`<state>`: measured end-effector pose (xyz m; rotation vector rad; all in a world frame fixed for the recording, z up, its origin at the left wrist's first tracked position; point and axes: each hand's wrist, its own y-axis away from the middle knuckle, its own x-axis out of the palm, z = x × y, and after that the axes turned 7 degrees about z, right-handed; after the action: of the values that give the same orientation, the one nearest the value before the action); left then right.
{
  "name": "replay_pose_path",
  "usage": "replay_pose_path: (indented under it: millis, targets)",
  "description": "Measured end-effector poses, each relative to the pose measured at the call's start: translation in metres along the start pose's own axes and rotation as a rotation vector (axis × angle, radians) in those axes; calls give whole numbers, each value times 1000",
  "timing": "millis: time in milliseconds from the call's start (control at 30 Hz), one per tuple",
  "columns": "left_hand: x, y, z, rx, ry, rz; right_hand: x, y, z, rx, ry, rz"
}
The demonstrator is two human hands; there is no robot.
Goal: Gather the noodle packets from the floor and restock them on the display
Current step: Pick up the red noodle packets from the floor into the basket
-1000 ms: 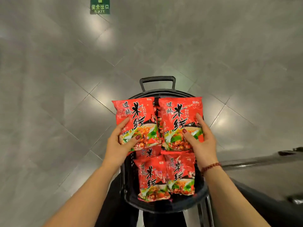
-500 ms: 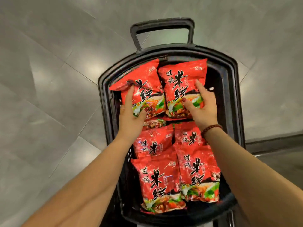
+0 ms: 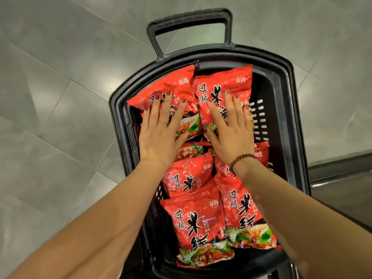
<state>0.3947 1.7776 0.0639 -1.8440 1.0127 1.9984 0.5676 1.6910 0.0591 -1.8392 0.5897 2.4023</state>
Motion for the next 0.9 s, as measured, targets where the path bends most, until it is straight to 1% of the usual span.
replay_pose_path:
  millis: [67,200,267,367,467,567,633,700,800,900]
  targets:
    - [0,-2,1,-23,-19,88,1,1,0,7,23,39]
    - [-26,7,-2,-6,104,129,-21,1,7,50,-6,149]
    - [-50,16,2,20,193,114,-48,10,17,98,-52,131]
    - [-99,39,9,96,282,41,-101,43,34,164,-130,77]
    - [-153,66,17,232,319,-9,-154,90,51,220,-190,28]
    - [-208,95,20,382,336,-10,-201,144,72,315,-287,-42]
    - [-245,116,17,504,340,16,-228,182,88,409,-356,-95]
    - [-280,134,8,613,321,40,-255,219,106,524,-391,-98]
    - [-325,164,-17,712,256,55,-288,276,133,693,-395,-178]
    - [-355,197,-52,897,182,55,-310,335,160,855,-392,-245]
